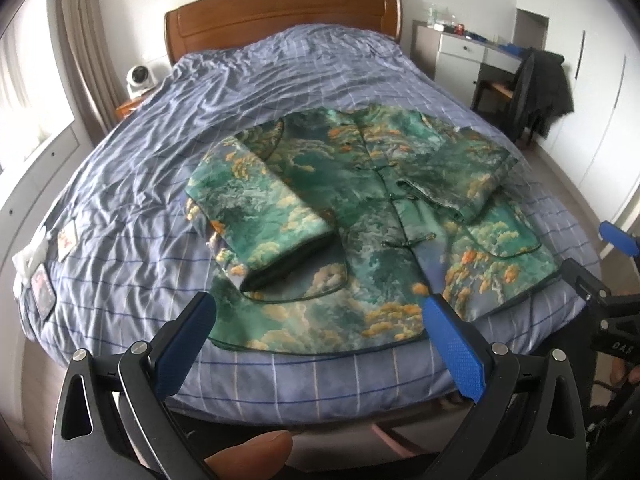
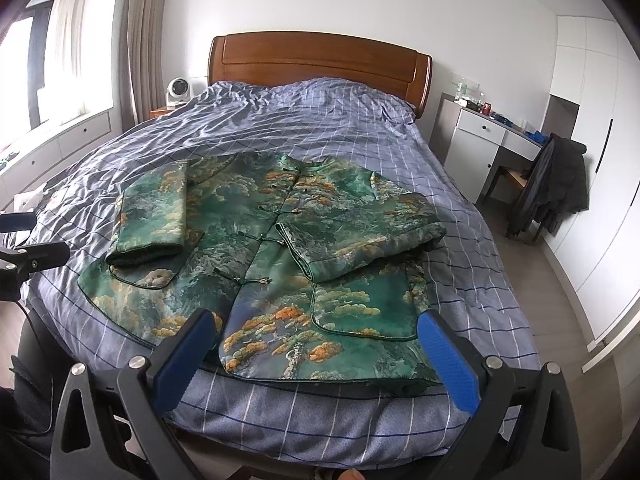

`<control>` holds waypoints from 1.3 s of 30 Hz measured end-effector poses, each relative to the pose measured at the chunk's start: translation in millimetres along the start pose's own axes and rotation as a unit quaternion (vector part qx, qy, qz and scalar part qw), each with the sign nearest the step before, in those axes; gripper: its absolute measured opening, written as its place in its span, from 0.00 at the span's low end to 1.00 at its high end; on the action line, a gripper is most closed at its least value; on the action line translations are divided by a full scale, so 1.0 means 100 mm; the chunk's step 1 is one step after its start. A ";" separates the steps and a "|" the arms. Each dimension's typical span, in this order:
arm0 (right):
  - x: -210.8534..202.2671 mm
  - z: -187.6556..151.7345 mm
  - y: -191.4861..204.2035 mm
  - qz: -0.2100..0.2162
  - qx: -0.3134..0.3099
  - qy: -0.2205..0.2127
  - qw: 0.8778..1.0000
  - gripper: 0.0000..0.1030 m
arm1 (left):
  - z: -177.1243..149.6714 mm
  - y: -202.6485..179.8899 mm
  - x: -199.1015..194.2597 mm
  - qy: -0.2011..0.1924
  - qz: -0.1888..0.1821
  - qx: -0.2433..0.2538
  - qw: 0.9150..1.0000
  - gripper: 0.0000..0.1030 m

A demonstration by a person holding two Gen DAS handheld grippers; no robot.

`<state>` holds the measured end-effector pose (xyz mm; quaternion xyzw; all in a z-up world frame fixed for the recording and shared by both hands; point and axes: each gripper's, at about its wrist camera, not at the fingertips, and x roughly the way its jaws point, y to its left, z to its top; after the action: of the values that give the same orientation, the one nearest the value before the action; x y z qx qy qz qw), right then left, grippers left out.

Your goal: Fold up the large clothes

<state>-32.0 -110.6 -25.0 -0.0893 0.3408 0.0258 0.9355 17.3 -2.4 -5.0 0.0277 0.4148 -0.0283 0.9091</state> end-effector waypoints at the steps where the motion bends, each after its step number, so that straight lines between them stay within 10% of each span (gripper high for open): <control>1: 0.00 0.00 0.01 0.001 -0.001 0.000 1.000 1.00 | 0.00 0.00 0.00 0.000 0.000 0.000 1.000 1.00; 39: -0.02 0.01 0.01 0.002 -0.003 -0.005 1.000 1.00 | 0.01 0.02 -0.04 -0.002 0.000 -0.004 1.000 1.00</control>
<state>-33.1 -109.5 -23.2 -0.0913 0.3362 0.0293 0.9369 15.8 -0.4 -1.6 0.0246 0.4132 -0.0267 0.9099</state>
